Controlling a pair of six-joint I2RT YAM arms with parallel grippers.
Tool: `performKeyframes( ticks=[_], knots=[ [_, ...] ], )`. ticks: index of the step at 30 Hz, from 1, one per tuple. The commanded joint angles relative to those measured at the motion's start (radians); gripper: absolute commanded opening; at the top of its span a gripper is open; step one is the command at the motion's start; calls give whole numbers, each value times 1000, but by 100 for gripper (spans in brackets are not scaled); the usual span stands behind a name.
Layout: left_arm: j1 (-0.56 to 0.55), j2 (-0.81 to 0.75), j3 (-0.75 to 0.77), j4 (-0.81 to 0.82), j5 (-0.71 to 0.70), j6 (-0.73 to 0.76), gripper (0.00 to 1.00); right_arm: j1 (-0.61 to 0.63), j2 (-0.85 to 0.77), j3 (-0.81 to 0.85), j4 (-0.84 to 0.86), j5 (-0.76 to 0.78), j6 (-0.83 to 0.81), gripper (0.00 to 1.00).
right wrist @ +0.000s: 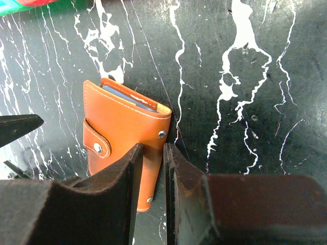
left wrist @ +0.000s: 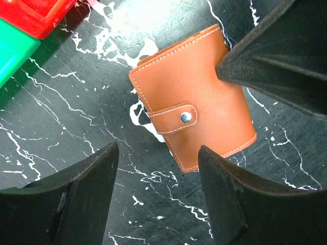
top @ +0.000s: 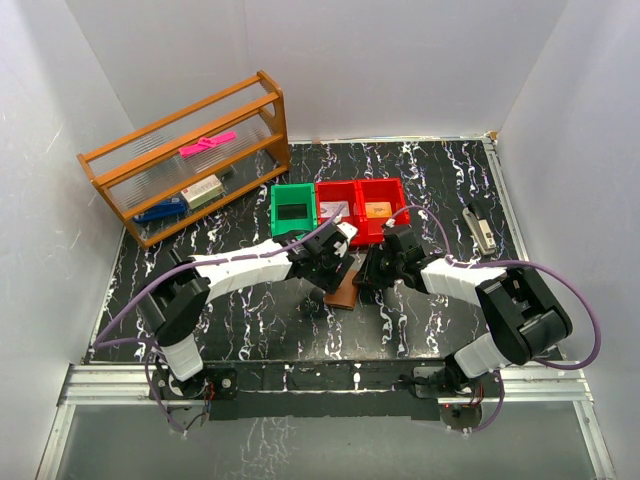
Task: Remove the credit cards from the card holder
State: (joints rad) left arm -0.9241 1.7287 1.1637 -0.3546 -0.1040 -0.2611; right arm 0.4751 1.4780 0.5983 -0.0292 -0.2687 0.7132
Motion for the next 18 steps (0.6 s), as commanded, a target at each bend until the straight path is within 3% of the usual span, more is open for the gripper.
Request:
performKeyframes(
  ticks=[1, 9, 18],
  knots=[
    [-10, -12, 43, -32, 0, 85, 63, 3, -21, -14, -17, -4, 18, 22],
    [-40, 23, 57, 13, -16, 150, 63, 3, -9, -16, -13, -8, 27, 22],
    [-78, 108, 45, 50, 0, 208, 48, 3, 5, -19, -5, -11, 41, 22]
  ],
)
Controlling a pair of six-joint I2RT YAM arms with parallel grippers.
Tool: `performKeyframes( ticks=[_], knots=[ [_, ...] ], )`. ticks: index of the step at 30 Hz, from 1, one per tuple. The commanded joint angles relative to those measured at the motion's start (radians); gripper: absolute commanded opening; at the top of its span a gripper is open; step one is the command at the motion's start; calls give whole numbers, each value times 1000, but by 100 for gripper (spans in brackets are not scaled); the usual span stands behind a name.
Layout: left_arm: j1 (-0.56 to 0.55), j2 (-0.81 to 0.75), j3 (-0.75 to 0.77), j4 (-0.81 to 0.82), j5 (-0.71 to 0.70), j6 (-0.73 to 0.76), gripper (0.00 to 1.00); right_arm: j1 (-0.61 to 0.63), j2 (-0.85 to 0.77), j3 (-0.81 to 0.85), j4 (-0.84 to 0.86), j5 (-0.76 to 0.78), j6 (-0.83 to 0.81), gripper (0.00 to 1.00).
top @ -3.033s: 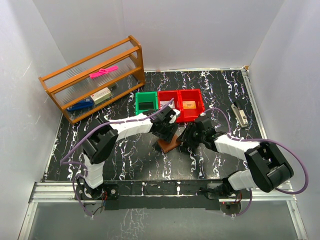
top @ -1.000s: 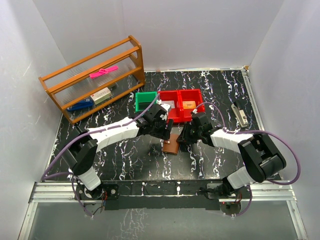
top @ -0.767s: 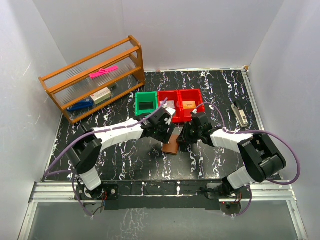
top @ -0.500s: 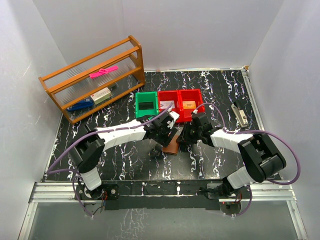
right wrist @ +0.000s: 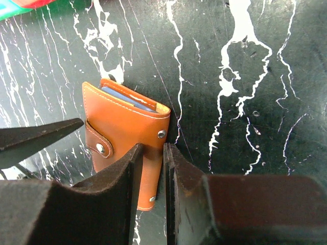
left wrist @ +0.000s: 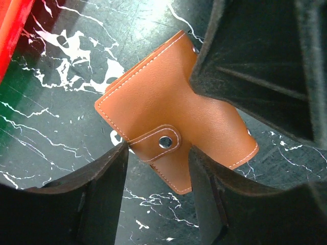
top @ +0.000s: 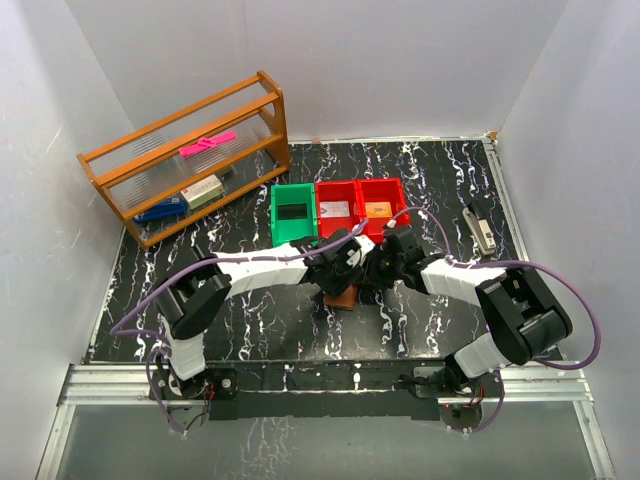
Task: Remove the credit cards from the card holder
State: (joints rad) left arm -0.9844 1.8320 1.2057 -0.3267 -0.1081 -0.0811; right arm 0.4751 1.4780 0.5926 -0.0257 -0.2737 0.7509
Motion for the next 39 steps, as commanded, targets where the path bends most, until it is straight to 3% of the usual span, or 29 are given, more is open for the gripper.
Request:
performKeyframes(
  ticks=[1, 11, 23, 29, 39],
  knots=[
    [-20, 10, -8, 39, -2, 22, 47, 3, 5, -13, -7, -4, 4, 22],
    [-34, 76, -24, 85, -61, 20, 33, 2, 9, -19, -6, -12, 5, 22],
    [-34, 92, -58, 108, -61, -20, 0, 1, -2, -28, -15, -1, 4, 22],
    [-21, 47, -103, 164, -29, -77, 0, 2, -1, -31, -23, 11, 6, 22],
    [129, -78, -210, 272, 128, -241, 0, 1, 8, -31, -41, 31, -4, 21]
  ],
)
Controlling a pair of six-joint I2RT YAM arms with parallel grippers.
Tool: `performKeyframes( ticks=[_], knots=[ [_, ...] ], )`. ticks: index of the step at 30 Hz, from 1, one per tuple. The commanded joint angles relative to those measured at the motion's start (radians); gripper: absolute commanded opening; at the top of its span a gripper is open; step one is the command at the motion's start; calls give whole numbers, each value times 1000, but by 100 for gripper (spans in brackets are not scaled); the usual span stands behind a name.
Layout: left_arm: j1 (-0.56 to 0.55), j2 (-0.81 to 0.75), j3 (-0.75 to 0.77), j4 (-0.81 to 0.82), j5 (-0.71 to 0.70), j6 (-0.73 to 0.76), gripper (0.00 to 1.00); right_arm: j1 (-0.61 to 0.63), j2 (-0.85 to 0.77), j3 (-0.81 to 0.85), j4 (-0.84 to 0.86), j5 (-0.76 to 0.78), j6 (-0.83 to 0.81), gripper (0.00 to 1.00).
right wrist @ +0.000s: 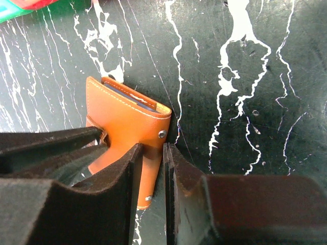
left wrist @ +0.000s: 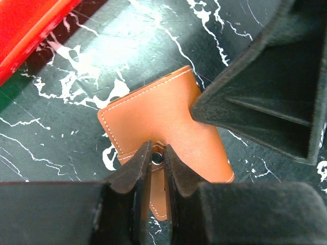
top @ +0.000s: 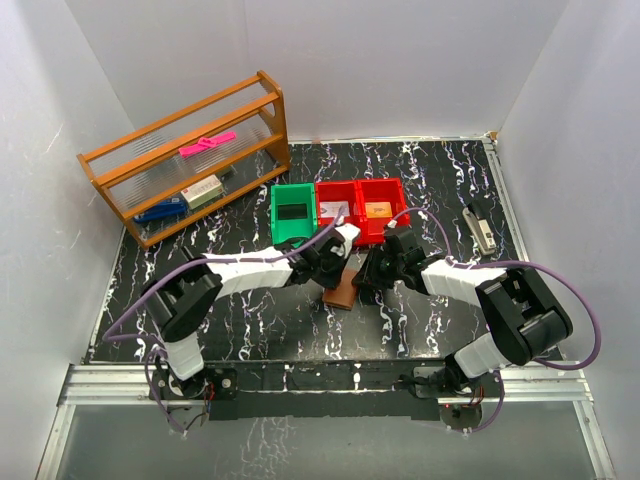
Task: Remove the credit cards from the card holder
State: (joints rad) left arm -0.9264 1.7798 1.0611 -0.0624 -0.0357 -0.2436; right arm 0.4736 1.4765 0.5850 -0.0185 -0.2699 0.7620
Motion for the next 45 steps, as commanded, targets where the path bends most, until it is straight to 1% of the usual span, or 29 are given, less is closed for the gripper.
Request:
performKeyframes(
  ticks=[1, 5, 8, 13, 15, 16, 19, 21, 25, 28, 31, 33, 34, 36, 38, 39, 40, 42, 43, 44, 45],
  knots=[
    [80, -34, -74, 10, 59, -88, 0, 3, 10, -24, -49, 29, -16, 21],
    [99, -73, -109, 8, 54, -103, 0, 3, 8, -24, -53, 32, -18, 21],
    [123, -111, -153, 53, 102, -137, 0, 3, 11, -22, -56, 37, -17, 21],
    [156, -137, -183, 96, 175, -193, 0, 5, 9, -15, -52, 22, -28, 22],
    [161, -147, -195, 111, 190, -216, 0, 4, -12, -10, -42, -11, -45, 26],
    [161, -151, -197, 112, 196, -226, 0, 4, -28, -9, -23, -74, -57, 30],
    [161, -158, -205, 124, 219, -255, 0, 8, -59, -13, 63, -189, -40, 48],
    [161, -162, -219, 144, 225, -277, 0, 20, -35, -7, 89, -211, -23, 51],
    [162, -169, -237, 174, 229, -308, 0, 50, 61, 10, 112, -176, 3, 51],
    [162, -175, -244, 182, 234, -323, 0, 115, 118, 57, 38, -38, -19, 50],
    [161, -201, -256, 187, 217, -332, 0, 177, 155, 113, -84, 152, -31, 37],
    [163, -223, -264, 183, 205, -334, 0, 187, 144, 99, -102, 234, -24, 26],
    [163, -233, -269, 181, 200, -336, 0, 187, 137, 93, -106, 253, -21, 21],
    [164, -253, -274, 170, 187, -332, 0, 186, 124, 86, -129, 301, -24, 15],
    [164, -268, -259, 126, 165, -297, 0, 187, 125, 90, -139, 298, -44, 12],
    [164, -272, -244, 87, 146, -268, 7, 186, 126, 89, -134, 283, -56, 12],
    [163, -280, -224, 47, 124, -234, 34, 187, 127, 85, -124, 264, -58, 14],
    [164, -307, -190, -32, 89, -155, 54, 187, 124, 74, -99, 226, -59, 17],
    [164, -322, -185, -51, 91, -111, 62, 187, 123, 71, -91, 215, -56, 18],
    [164, -336, -182, -62, 111, -66, 67, 186, 121, 68, -84, 205, -52, 19],
    [164, -340, -176, -76, 131, -22, 69, 186, 121, 68, -78, 197, -49, 19]
  ],
)
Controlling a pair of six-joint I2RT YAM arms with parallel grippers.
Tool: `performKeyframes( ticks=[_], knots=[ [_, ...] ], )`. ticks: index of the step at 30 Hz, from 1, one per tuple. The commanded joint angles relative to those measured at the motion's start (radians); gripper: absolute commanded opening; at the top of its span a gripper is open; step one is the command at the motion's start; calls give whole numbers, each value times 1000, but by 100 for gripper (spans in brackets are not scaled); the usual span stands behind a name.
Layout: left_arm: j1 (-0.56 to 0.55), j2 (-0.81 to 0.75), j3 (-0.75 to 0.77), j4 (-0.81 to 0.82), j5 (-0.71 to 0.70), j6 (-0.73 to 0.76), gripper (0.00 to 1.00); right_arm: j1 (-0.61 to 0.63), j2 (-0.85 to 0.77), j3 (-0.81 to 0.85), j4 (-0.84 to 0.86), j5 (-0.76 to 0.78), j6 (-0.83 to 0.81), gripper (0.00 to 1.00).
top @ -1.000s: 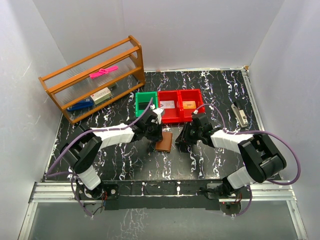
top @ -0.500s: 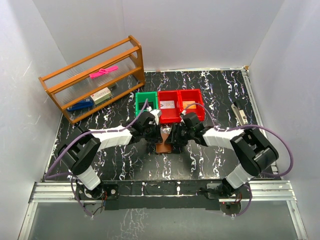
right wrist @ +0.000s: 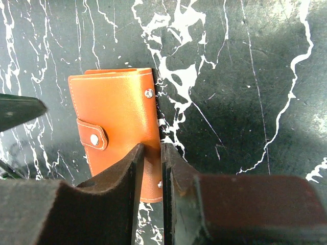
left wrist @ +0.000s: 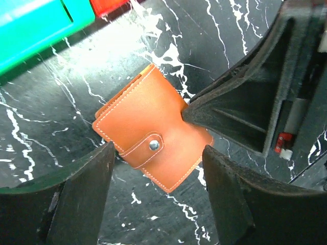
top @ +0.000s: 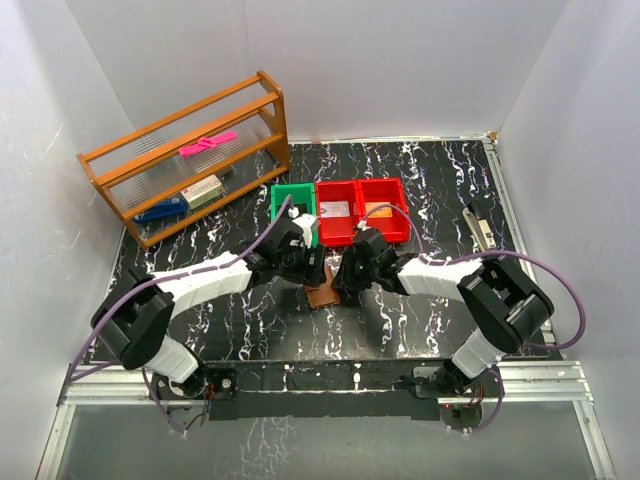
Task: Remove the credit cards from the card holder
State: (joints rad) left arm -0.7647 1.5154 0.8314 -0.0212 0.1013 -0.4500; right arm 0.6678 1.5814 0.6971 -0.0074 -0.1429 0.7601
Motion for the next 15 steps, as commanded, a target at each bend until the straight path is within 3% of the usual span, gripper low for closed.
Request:
performKeyframes(
  ticks=[1, 4, 15],
  knots=[
    [2, -65, 63, -135, 4, 227, 70, -7, 18, -42, -85, 63, -44, 19],
    [1, -8, 98, -182, 37, 325, 70, -8, 31, -36, -74, 48, -35, 20],
    [-48, 109, 122, -173, 110, 586, 52, -9, 54, -30, -65, 22, -26, 20]
  ],
)
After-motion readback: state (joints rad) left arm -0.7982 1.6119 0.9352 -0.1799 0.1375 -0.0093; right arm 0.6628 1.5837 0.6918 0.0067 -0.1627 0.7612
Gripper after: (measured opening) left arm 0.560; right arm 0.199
